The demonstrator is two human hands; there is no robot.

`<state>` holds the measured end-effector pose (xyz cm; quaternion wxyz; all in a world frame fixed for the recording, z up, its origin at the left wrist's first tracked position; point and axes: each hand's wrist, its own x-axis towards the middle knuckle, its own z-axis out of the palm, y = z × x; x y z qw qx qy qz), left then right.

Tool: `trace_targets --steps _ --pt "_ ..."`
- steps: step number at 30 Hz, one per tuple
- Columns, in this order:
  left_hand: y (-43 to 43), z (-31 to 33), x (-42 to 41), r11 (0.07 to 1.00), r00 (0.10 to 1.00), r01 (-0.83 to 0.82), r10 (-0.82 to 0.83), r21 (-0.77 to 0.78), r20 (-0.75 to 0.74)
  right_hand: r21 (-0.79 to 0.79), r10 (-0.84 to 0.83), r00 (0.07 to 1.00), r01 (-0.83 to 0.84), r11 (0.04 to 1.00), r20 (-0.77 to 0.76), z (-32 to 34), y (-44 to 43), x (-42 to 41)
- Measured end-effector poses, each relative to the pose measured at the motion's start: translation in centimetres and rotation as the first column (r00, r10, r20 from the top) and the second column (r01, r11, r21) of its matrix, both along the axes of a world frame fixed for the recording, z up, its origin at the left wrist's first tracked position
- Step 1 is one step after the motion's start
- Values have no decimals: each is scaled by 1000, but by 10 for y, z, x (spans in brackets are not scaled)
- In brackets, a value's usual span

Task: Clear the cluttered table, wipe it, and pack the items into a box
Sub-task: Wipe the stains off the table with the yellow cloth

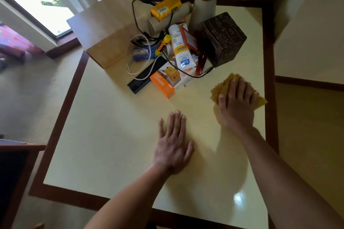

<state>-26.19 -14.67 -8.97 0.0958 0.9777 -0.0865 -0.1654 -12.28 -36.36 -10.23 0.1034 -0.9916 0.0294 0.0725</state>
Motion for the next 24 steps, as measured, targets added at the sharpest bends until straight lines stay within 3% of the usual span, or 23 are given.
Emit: trace_targets --steps 6,9,11,16,20,22,24 --pt "9 13 2 986 996 -17 2 -167 -91 -27 269 963 -270 963 -34 3 36 -73" --pt "59 21 -4 972 998 16 -29 -236 -52 -37 19 1000 -20 999 -18 4 39 -68" --pt "115 23 -9 981 1000 -13 9 -192 -20 -50 -162 987 162 986 1 3 65 -65" --pt "268 10 -22 986 985 -150 156 -76 71 -29 -180 984 180 983 5 1 167 -85" --pt "346 -2 -23 995 990 -104 103 5 96 -9 -256 966 256 967 23 7 250 -115" --pt "360 -7 -23 998 993 -69 69 -5 92 4 -179 984 179 984 17 11 289 -130" --pt "365 -10 -25 998 994 -56 57 -21 97 3 29 1000 -29 1000 6 10 315 -145"
